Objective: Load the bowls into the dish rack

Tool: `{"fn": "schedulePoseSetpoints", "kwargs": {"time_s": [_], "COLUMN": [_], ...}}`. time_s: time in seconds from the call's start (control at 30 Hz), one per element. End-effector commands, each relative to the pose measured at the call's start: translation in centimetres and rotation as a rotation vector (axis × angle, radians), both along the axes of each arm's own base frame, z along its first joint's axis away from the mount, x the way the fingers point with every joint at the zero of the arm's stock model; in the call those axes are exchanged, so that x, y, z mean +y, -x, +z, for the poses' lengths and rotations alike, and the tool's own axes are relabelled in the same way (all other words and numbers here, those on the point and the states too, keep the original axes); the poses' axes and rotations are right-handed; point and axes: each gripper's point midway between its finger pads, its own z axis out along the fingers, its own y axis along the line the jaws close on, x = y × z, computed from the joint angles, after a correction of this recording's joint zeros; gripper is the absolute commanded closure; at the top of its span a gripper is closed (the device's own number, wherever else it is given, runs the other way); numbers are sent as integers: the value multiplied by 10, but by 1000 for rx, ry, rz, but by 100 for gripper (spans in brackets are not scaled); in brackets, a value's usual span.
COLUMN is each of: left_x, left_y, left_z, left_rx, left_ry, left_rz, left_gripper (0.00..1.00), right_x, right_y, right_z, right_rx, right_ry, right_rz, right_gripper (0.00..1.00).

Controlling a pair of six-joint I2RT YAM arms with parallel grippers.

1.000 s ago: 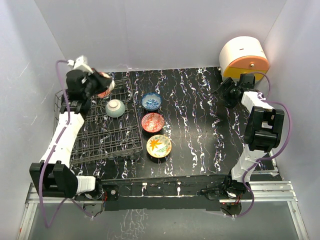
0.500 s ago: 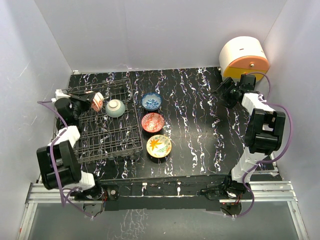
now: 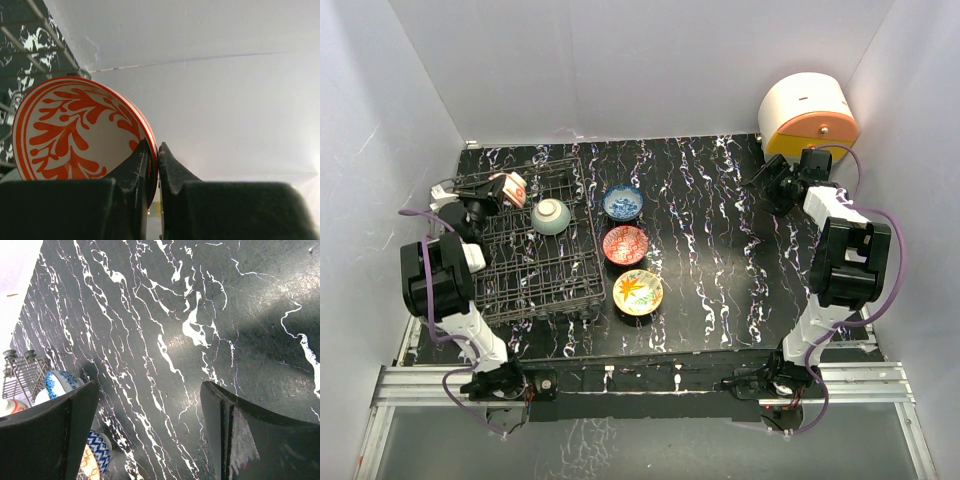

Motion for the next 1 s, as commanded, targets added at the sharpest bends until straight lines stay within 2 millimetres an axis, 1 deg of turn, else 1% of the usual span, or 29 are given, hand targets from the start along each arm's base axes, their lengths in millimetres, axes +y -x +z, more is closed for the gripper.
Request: {"fn": "schedulePoseSetpoints", "kwargs": {"time_s": [0.0, 0.1, 0.23, 0.33, 0.4, 0.5, 0.63, 0.87, 0.97], "left_x": [8, 8, 2, -3, -5, -6, -5, -3, -2], "left_y": [-19, -35, -57, -64, -63, -53, -44, -43, -44], "left_z": [64, 59, 49, 38, 29, 12, -5, -25, -27], "left_rx": [-226, -227, -203, -150, -121, -90, -68, -20, -43], "left_ry": [-35, -34, -32, -34, -29, -6, 24, 32, 59], "left_rz": [16, 8, -21, -31, -33, -20, 0, 19, 18], "left_gripper": [100, 100, 100, 100, 100, 100, 100, 100, 100], "right_x": [-7, -9, -10, -10, -11, -11, -11, -10, -10], "right_y": [-17, -20, -25, -27, -28, -29, -30, -34, -33], "right_z": [27, 28, 26, 24, 24, 21, 19, 19, 19], "right_rx": [-101, -104, -103, -100, -101, -97, -94, -99, -97], "right_ry": [36, 40, 41, 40, 41, 41, 43, 35, 37], "right_rz": [2, 0, -1, -2, -4, -3, 0, 5, 4], "right_gripper": [15, 15, 15, 15, 15, 15, 15, 15, 15]}}
